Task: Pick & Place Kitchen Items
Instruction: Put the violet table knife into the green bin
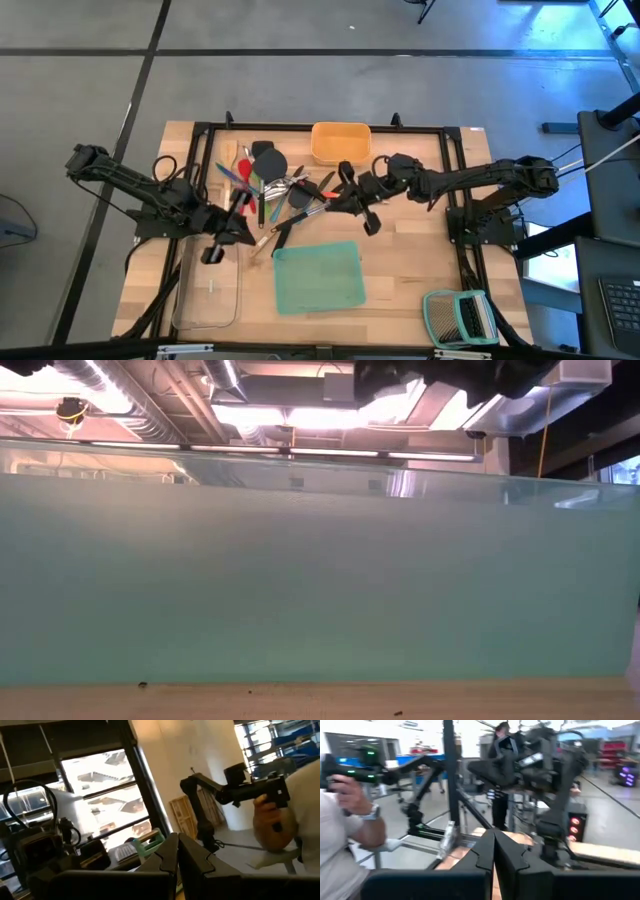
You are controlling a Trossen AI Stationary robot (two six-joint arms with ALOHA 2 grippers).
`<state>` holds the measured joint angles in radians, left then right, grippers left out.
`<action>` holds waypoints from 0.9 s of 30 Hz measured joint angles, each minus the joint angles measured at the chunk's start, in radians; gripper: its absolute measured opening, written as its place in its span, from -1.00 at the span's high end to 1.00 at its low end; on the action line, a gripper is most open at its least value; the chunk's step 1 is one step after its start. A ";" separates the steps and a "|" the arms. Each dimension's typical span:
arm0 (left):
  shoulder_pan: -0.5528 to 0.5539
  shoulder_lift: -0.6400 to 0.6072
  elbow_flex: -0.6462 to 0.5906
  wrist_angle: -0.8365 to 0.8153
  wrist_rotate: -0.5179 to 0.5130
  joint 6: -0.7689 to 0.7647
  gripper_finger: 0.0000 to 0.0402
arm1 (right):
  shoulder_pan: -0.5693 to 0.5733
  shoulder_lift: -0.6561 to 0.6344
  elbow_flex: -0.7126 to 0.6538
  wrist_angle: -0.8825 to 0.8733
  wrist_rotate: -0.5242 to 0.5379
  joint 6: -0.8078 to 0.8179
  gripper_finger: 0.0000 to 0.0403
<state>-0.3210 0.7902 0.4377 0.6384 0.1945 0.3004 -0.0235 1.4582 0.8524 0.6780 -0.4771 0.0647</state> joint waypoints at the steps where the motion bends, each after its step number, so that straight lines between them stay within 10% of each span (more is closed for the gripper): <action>1: 0.000 0.000 0.000 0.000 0.000 0.000 0.98 | 0.004 0.000 0.000 0.007 -0.009 -0.002 0.96; 27: 0.031 0.000 0.001 -0.046 -0.179 -0.031 0.98 | 0.039 0.000 0.019 0.039 -0.259 -0.023 0.96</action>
<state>-0.2905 0.7902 0.4385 0.5923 0.0159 0.2692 0.0155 1.4582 0.8719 0.7167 -0.7365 0.0421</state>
